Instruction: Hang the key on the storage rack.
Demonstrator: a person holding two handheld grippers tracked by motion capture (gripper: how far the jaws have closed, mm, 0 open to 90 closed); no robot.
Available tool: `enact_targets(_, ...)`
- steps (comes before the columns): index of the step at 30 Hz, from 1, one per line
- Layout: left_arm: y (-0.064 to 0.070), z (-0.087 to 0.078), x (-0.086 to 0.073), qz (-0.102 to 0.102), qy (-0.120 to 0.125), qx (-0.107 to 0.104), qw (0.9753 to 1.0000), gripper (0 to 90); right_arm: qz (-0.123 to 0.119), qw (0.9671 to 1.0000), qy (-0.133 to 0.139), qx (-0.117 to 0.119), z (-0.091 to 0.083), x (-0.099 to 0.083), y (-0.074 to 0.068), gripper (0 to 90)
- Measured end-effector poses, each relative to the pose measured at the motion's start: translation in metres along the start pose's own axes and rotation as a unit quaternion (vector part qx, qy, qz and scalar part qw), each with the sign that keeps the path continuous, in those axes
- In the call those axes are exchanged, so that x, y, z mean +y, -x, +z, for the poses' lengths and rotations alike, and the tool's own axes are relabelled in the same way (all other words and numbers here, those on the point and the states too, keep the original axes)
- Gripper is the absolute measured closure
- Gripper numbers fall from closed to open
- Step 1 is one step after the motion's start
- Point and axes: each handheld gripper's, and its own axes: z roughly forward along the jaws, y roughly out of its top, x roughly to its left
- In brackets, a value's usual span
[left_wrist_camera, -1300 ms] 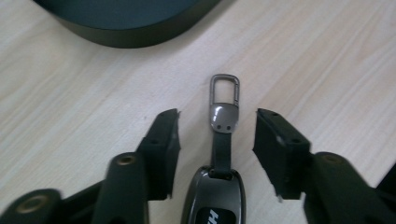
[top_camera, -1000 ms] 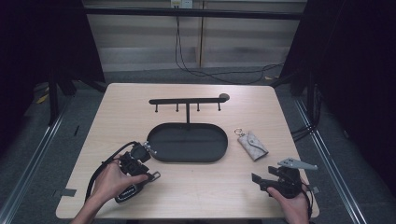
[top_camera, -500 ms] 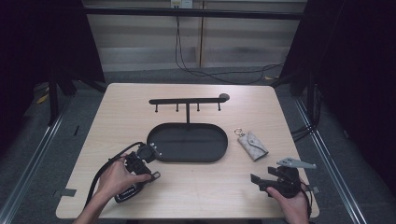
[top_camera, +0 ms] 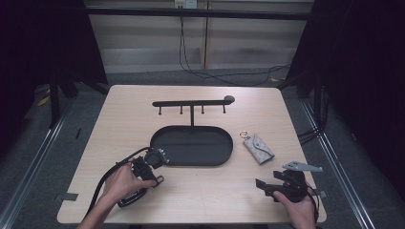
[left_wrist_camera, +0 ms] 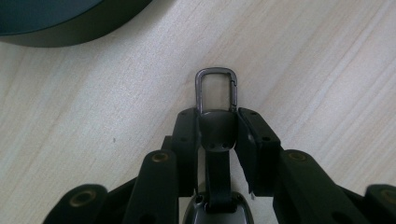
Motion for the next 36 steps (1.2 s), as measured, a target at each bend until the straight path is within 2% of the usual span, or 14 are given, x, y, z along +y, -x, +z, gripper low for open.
enact_targets(5, 0.001, 0.001, 0.001, -0.001, -0.004, 0.002, 1.0000, 68.8, 0.000, 1.0000, 0.000, 0.000, 0.000, 0.000, 0.000, 14.1)
enact_targets(8, 0.004, 0.002, 0.004, 0.008, -0.014, 0.015, 0.9998, 68.4, 0.000, 1.0000, -0.001, 0.000, 0.000, 0.000, 0.000, 14.2)
enact_targets(10, 0.006, 0.003, 0.007, 0.007, -0.022, 0.015, 0.9996, 63.3, 0.000, 1.0000, -0.003, -0.001, 0.001, 0.000, 0.000, 14.2)
enact_targets(13, 0.006, 0.003, 0.009, 0.004, -0.031, 0.020, 0.9993, 66.4, 0.000, 1.0000, -0.005, -0.001, 0.001, 0.000, 0.000, 14.3)
enact_targets(14, 0.004, 0.003, 0.011, -0.004, -0.031, 0.018, 0.9994, 69.6, 0.000, 1.0000, -0.004, -0.001, 0.000, 0.000, 0.000, 14.3)
enact_targets(16, 0.006, 0.003, 0.012, -0.010, -0.034, 0.020, 0.9992, 69.8, 0.000, 1.0000, -0.005, -0.002, 0.001, 0.000, 0.000, 14.5)
enact_targets(22, 0.005, 0.003, 0.015, -0.006, -0.044, 0.022, 0.9988, 70.4, 0.000, 1.0000, -0.008, -0.002, 0.001, 0.000, 0.000, 14.9)
enact_targets(27, 0.001, 0.002, 0.014, -0.012, -0.041, 0.009, 0.9990, 70.4, -0.001, 1.0000, -0.006, 0.000, 0.001, 0.000, 0.000, 14.9)
enact_targets(28, 0.000, 0.003, 0.013, -0.020, -0.036, 0.003, 0.9991, 70.5, 0.000, 1.0000, -0.005, 0.000, 0.001, 0.000, 0.000, 14.8)
enact_targets(32, -0.003, 0.002, 0.012, -0.018, -0.035, -0.002, 0.9992, 70.5, -0.003, 1.0000, -0.004, 0.001, 0.001, 0.000, 0.000, 14.6)
enact_targets(33, -0.003, 0.002, 0.011, -0.029, -0.034, -0.001, 0.9990, 70.5, -0.003, 1.0000, -0.005, 0.001, 0.001, 0.000, 0.000, 14.6)
enact_targets(36, -0.006, 0.001, 0.009, -0.044, -0.029, -0.008, 0.9986, 70.5, -0.002, 1.0000, -0.005, 0.002, 0.001, 0.000, 0.001, 14.6)
